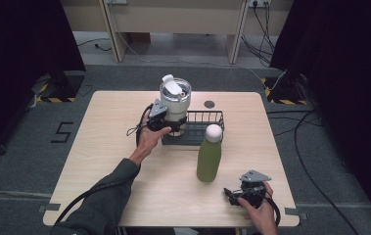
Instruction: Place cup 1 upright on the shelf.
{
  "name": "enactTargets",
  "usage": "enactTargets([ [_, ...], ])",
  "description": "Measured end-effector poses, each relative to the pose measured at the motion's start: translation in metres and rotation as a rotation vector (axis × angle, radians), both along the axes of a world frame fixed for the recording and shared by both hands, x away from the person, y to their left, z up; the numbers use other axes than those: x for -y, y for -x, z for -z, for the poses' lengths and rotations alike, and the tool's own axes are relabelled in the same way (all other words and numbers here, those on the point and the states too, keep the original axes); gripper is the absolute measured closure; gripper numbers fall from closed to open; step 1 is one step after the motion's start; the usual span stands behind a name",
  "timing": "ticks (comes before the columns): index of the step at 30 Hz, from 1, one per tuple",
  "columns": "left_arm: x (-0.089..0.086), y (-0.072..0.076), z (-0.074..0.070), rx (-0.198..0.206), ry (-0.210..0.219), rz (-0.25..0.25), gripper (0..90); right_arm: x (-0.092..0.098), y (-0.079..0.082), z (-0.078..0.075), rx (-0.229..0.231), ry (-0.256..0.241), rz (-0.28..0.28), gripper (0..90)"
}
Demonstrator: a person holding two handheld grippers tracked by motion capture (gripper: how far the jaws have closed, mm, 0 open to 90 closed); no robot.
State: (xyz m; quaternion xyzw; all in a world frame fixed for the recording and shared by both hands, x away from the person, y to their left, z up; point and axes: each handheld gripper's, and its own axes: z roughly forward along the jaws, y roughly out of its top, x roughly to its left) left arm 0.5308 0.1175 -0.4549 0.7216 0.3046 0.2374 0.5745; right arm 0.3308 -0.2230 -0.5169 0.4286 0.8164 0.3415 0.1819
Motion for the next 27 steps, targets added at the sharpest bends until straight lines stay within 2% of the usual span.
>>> enactTargets([
  [9, -0.001, 0.001, 0.004, 0.018, 0.028, -0.008, 10.7, 0.0, 0.0, 0.0, 0.0, 0.0, 0.0, 10.5],
  [14, -0.001, 0.003, 0.008, 0.046, 0.051, -0.014, 10.4, 0.0, 0.0, 0.0, 0.003, 0.002, -0.003, 10.6],
  [27, -0.002, 0.006, 0.011, 0.058, 0.068, -0.024, 10.3, 0.0, 0.0, 0.0, 0.002, 0.004, -0.002, 10.6],
])
